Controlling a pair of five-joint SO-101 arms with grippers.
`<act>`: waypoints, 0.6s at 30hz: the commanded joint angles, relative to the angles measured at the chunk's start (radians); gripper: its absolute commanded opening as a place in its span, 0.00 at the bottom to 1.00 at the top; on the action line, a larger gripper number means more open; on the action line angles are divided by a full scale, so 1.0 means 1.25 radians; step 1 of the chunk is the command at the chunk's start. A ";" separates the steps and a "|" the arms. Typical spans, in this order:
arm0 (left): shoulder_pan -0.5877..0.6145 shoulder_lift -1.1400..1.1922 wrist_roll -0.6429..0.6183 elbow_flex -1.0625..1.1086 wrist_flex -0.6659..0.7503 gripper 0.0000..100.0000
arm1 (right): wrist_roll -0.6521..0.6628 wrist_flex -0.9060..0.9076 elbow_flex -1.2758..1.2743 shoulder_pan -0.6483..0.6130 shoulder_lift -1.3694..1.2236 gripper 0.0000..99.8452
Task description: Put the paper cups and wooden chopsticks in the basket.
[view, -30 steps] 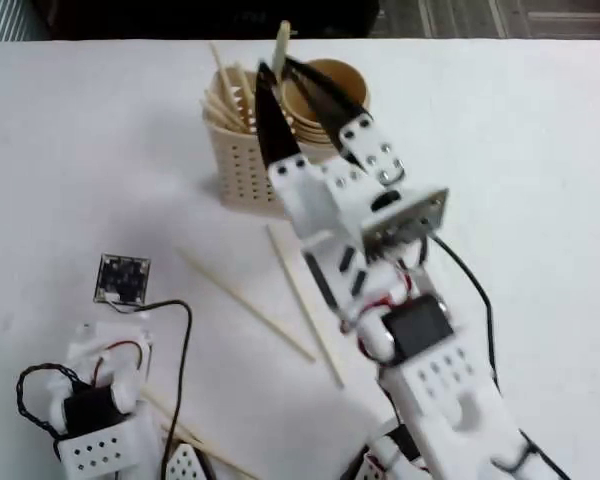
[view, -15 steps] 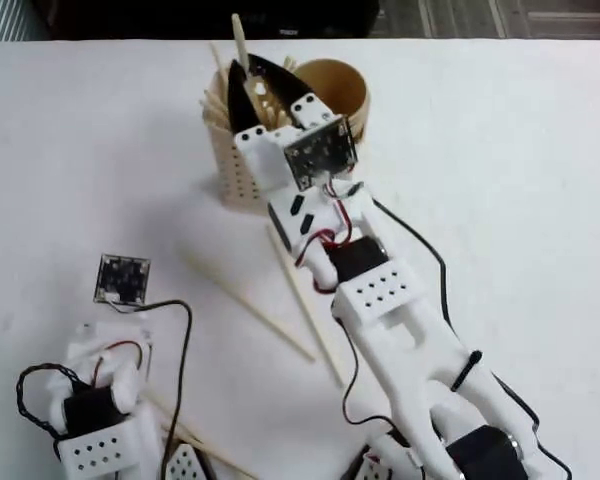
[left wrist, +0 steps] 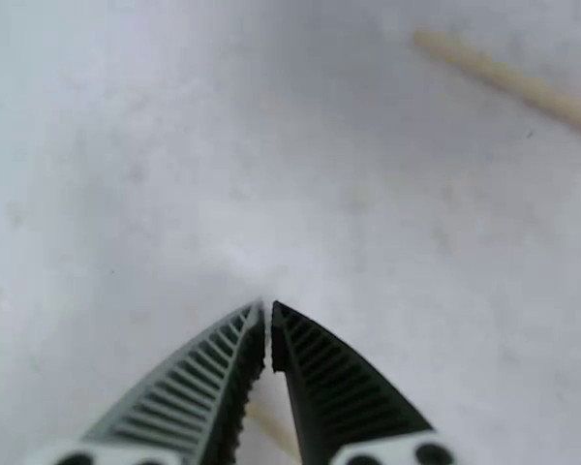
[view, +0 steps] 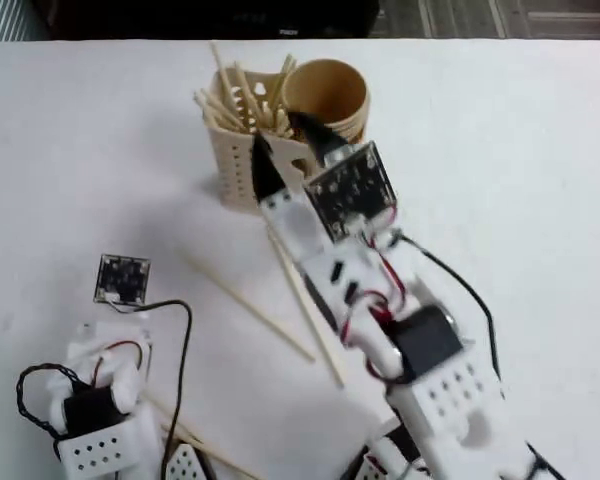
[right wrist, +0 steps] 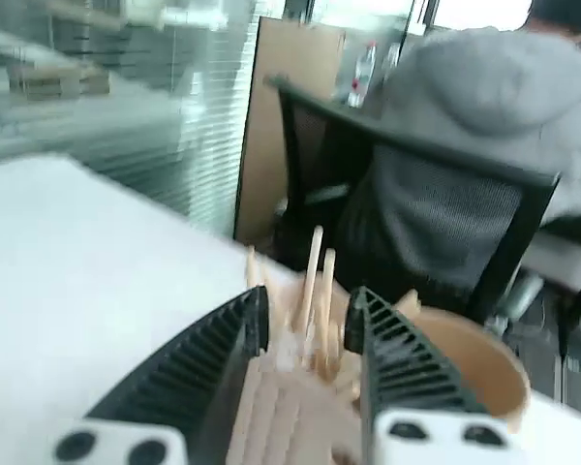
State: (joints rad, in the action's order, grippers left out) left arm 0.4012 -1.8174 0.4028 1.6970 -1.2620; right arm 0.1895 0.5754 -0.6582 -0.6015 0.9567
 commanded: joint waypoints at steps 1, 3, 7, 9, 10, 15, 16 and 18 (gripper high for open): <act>0.006 -0.006 -0.004 -0.005 0.001 0.03 | -0.005 0.175 -0.002 -0.002 0.068 0.14; 0.006 -0.006 -0.004 -0.012 0.005 0.03 | -0.005 0.202 -0.050 -0.002 0.078 0.14; 0.039 -0.006 -0.004 -0.050 0.031 0.04 | -0.006 0.190 -0.153 -0.002 0.075 0.14; 0.050 -0.006 -0.004 -0.096 0.031 0.04 | -0.006 0.155 -0.201 -0.002 0.075 0.14; 0.050 -0.006 -0.004 -0.123 0.029 0.04 | -0.006 0.137 -0.225 -0.002 0.075 0.14; 0.047 -0.004 -0.004 -0.250 0.026 0.04 | -0.007 0.087 -0.312 0.046 0.075 0.14; 0.047 -0.004 -0.004 -0.276 0.015 0.04 | -0.009 0.080 -0.325 0.067 0.075 0.14; 0.047 -0.003 0.021 -0.327 -0.015 0.04 | -0.039 0.058 -0.357 0.109 0.075 0.14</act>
State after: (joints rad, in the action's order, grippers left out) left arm 0.4503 -1.8174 0.4028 1.4392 -1.2451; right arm 0.1803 0.6935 -1.0833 -0.5294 1.0365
